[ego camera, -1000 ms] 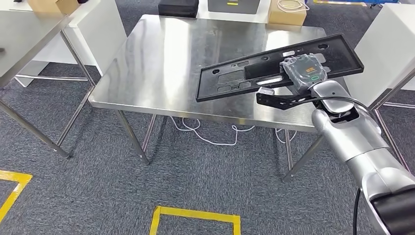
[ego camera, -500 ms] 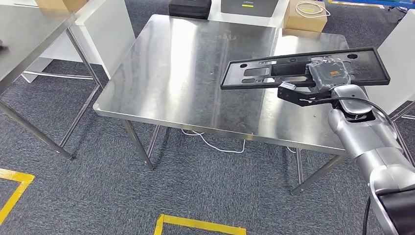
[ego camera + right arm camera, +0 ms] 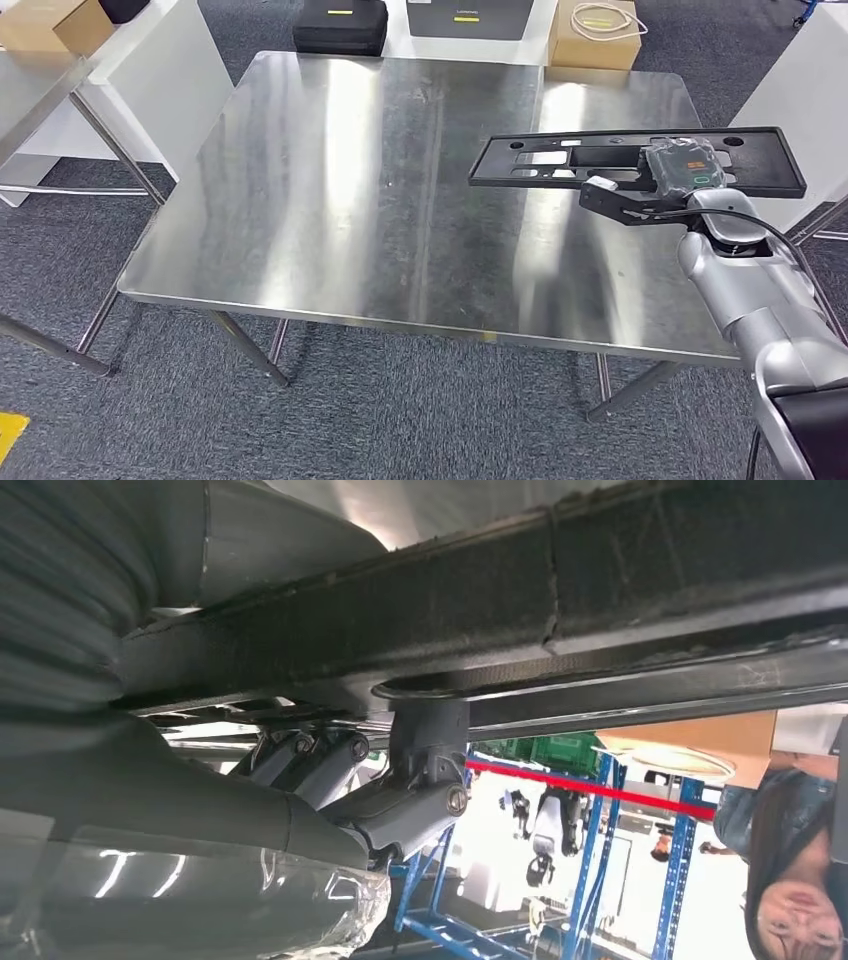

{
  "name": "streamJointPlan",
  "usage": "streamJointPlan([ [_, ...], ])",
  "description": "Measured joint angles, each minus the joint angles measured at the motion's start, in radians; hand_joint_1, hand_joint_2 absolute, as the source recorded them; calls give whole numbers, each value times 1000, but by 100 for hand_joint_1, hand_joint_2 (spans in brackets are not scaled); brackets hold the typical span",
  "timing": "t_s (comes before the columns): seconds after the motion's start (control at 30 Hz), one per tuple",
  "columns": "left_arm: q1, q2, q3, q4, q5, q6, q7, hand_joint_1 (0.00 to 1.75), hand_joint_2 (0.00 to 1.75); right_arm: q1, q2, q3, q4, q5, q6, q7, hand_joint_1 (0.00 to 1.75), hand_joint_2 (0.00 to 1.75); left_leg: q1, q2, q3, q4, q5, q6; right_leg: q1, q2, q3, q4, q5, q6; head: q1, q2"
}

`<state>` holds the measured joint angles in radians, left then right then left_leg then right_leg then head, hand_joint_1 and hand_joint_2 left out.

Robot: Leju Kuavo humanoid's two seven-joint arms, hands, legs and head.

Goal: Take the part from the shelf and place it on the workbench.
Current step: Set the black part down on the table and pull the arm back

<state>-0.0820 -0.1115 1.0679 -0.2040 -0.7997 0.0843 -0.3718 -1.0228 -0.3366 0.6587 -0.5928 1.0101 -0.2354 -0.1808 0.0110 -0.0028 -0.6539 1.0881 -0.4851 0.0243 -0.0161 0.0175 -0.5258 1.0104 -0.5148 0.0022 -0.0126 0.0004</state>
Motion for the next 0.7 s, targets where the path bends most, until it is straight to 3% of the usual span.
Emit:
streamJointPlan([
  [0.07,3,3,2,0,0,0,0,0,175,9,3,0,10,0,-1,0,175,175,-16,-4,6,-43,85,21,-9,-2,37,-31,-12,12,2,0],
  [0.13,5,7,5,0,1,1,-3,0,175,17,6,-1,18,2,-2,0,175,175,-33,-11,31,-66,100,41,-18,-5,68,-74,-6,25,-2,0],
  [0.2,4,9,8,0,1,2,-12,0,175,21,12,-5,20,6,-3,-2,175,175,-37,-17,97,-151,89,55,-13,-7,72,-81,1,30,-7,0],
  [0.27,-1,9,10,-1,6,0,-28,0,175,34,13,-8,25,11,-7,-3,175,175,-31,-23,172,-245,73,59,-7,-9,33,-4,-1,22,-8,0],
  [0.33,0,6,14,0,16,0,-58,0,175,73,13,-9,37,15,-9,-3,175,175,-25,-29,242,-301,61,55,-6,-8,-27,112,-31,6,-9,0],
  [0.37,2,5,17,0,24,11,-84,0,175,97,13,-9,44,16,-9,-4,175,175,-20,-32,279,-324,53,50,-7,-8,-52,146,-55,5,-7,0],
  [0.4,4,1,21,1,33,35,-115,0,175,116,12,-11,50,17,-9,-6,175,175,-15,-34,314,-343,44,42,-10,-7,-75,153,-75,10,-5,0],
  [0.43,6,-2,27,1,41,66,-150,0,175,129,12,-13,54,18,-9,-9,131,131,-9,-36,344,-355,31,34,-17,-8,-94,132,-79,25,-4,0],
  [0.47,6,-6,33,1,49,99,-186,0,175,134,11,-16,57,19,-10,-13,87,87,-4,-37,367,-359,15,25,-30,-13,-111,88,-59,50,-3,0],
  [0.5,7,-8,38,1,54,126,-216,0,175,138,10,-17,61,20,-11,-17,44,44,0,-38,381,-351,-8,15,-48,-22,-127,32,1,86,-2,0],
  [0.53,8,-7,42,1,57,145,-241,0,131,142,8,-18,65,22,-12,-21,0,0,4,-40,389,-326,-39,3,-62,-38,-145,-16,74,113,-2,0],
  [0.57,9,-5,46,1,62,156,-262,0,87,149,7,-19,70,23,-12,-27,0,0,7,-42,385,-291,-69,-9,-71,-49,-156,-37,135,123,-4,0],
  [0.6,8,-3,50,0,69,162,-275,0,44,153,4,-20,72,25,-11,-35,0,0,10,-43,374,-257,-97,-19,-74,-58,-168,-33,175,117,-5,0],
  [0.63,6,-2,56,0,75,164,-278,0,0,151,1,-23,68,28,-10,-42,0,0,14,-41,362,-222,-118,-28,-69,-59,-179,-10,178,95,-7,0],
  [0.67,-2,-2,61,-1,82,161,-266,0,0,141,2,-26,60,31,-9,-47,0,0,17,-35,342,-189,-122,-33,-67,-55,-185,15,165,74,-8,0],
  [0.7,-10,-2,65,-1,84,155,-239,0,0,126,-2,-31,52,33,-9,-49,0,0,20,-28,322,-149,-123,-38,-67,-51,-192,28,154,62,-11,0],
])
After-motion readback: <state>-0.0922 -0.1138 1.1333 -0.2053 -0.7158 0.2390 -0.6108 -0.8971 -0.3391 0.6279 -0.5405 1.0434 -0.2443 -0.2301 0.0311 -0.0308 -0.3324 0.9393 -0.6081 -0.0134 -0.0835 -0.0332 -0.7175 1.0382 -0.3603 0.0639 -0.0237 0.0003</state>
